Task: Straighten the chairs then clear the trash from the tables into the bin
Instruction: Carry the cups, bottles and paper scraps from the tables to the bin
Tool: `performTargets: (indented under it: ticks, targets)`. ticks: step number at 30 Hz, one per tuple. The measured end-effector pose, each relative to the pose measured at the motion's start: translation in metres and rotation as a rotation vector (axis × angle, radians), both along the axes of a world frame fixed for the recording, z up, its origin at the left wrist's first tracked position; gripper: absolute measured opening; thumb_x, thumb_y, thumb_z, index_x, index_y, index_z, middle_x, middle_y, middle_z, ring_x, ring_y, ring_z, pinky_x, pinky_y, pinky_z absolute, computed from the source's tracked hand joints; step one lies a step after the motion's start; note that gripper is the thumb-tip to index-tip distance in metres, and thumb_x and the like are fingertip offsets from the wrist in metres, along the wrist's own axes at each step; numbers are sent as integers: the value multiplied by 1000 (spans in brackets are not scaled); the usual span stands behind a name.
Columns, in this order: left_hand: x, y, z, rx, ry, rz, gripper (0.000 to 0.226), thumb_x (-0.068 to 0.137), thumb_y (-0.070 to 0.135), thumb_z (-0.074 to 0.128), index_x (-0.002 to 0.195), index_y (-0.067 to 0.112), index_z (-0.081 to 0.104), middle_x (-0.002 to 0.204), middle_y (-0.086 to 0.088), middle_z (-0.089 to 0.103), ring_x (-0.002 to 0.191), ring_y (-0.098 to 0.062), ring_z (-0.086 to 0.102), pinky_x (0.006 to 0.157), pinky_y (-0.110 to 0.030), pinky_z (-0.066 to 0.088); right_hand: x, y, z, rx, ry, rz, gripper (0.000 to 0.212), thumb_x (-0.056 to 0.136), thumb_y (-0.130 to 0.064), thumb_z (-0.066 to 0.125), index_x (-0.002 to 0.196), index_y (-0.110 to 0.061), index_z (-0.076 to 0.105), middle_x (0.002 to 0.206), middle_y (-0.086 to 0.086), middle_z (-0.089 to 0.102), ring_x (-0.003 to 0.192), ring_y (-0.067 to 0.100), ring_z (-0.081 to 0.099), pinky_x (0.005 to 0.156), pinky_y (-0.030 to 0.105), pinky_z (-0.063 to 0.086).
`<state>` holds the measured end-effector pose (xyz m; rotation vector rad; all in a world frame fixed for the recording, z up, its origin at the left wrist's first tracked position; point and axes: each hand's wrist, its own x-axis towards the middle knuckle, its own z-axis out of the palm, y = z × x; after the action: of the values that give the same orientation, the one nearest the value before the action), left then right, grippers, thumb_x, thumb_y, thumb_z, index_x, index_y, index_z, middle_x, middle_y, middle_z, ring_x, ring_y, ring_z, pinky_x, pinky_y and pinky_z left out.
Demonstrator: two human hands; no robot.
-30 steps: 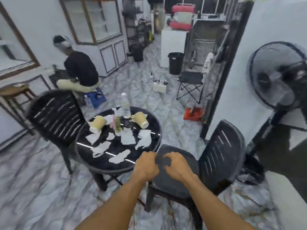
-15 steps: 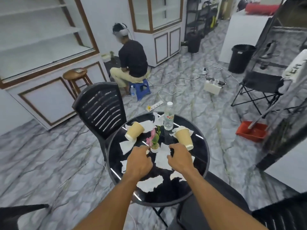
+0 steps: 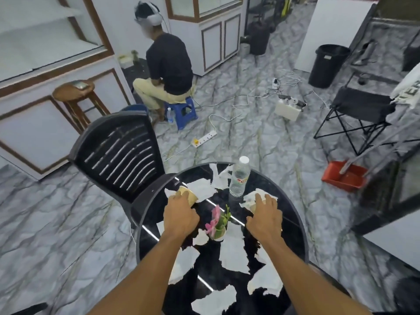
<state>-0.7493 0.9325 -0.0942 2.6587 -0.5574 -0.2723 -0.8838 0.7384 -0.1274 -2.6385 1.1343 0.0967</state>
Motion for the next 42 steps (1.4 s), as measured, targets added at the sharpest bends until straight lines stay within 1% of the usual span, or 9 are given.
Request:
performTargets:
  ticks: [3, 7, 13, 20, 24, 29, 33, 37, 42]
  targets:
    - [44, -7, -25, 99, 3, -75, 56, 73, 18, 63, 128, 15, 52, 135, -7, 50, 117, -28, 49, 91, -42, 51, 15, -7, -18, 6, 66, -130, 92, 75, -36, 76, 149, -23, 23, 154, 11, 26, 142, 33, 24, 105, 50, 39]
    - [69, -7, -52, 182, 81, -79, 83, 77, 23, 71, 149, 16, 29, 156, -10, 31, 139, -32, 32, 106, -45, 42, 21, -5, -29, 26, 82, -273, 94, 70, -31, 80, 144, -23, 22, 142, 10, 34, 129, 34, 39, 96, 52, 45]
    - [81, -1, -77, 152, 126, -102, 92, 75, 18, 73, 149, 18, 17, 134, -6, 52, 118, -31, 50, 92, -50, 50, 18, 3, -35, 62, 74, -320, 95, 69, -13, 78, 145, -22, 22, 129, 6, 46, 109, 30, 53, 82, 42, 53]
    - [74, -18, -29, -53, 32, -145, 87, 78, 23, 68, 150, 18, 21, 129, -5, 56, 115, -30, 52, 88, -51, 52, 5, 9, -6, 65, -78, -383, 95, 70, -11, 73, 149, -24, 22, 132, 4, 46, 114, 30, 54, 88, 43, 51]
    - [47, -27, 16, -151, -4, -152, 80, 77, 22, 68, 146, 20, 27, 120, -10, 59, 105, -34, 56, 84, -51, 53, -26, 16, 18, 50, -181, -419, 94, 72, -9, 71, 150, -24, 23, 140, 4, 43, 124, 29, 48, 98, 44, 47]
    - [-18, -24, 61, -210, -55, -191, 87, 81, 24, 64, 154, 25, 17, 129, -11, 56, 110, -34, 55, 91, -52, 50, -91, 36, 46, 50, -319, -445, 90, 74, -7, 67, 151, -23, 22, 143, 4, 41, 123, 27, 48, 97, 42, 47]
    - [-109, -23, 86, -251, -71, -312, 83, 83, 25, 64, 154, 24, 21, 127, -13, 56, 112, -35, 54, 92, -48, 49, -166, 62, 72, 12, -432, -479, 88, 76, -12, 65, 151, -28, 22, 141, 3, 43, 123, 28, 48, 98, 45, 47]
    - [-222, -35, 92, -284, -25, -485, 85, 80, 28, 63, 154, 24, 23, 130, -12, 58, 114, -36, 55, 92, -50, 50, -269, 87, 101, -89, -458, -525, 81, 76, -16, 64, 148, -26, 28, 135, 1, 46, 115, 29, 54, 89, 42, 49]
    - [-385, -60, 107, -352, 62, -803, 75, 75, 28, 60, 145, 25, 33, 115, -12, 62, 103, -37, 58, 85, -49, 51, -430, 104, 133, -201, -442, -738, 85, 76, -18, 67, 150, -26, 25, 139, 1, 42, 118, 28, 52, 87, 42, 48]
